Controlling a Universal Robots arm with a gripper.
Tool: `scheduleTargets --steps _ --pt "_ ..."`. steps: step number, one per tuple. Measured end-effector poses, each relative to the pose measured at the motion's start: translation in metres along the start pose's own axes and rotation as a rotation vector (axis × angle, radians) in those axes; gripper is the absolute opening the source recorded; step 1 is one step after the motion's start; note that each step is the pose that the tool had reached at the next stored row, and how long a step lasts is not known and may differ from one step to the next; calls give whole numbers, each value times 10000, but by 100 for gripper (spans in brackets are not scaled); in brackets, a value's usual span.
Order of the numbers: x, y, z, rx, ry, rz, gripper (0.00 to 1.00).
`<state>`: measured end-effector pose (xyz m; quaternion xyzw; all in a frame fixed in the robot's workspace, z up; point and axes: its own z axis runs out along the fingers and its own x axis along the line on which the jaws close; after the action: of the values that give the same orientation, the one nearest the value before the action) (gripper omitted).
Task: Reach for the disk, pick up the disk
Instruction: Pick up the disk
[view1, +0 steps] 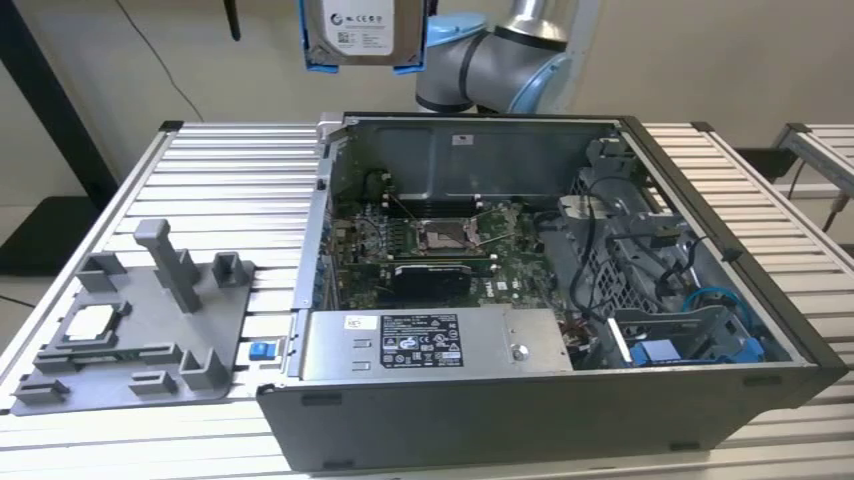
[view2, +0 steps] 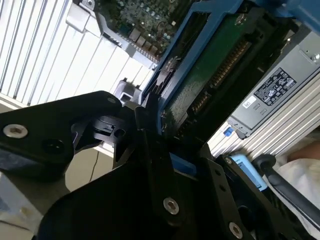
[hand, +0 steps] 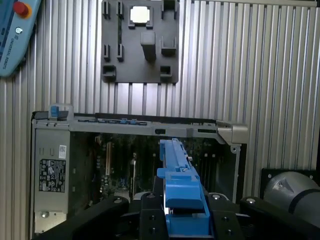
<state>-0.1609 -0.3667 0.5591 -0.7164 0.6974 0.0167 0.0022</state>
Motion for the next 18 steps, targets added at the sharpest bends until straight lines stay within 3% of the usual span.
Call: scheduleTargets --steps 18 --pt "18 -697 -15 -99 -2 2 0"
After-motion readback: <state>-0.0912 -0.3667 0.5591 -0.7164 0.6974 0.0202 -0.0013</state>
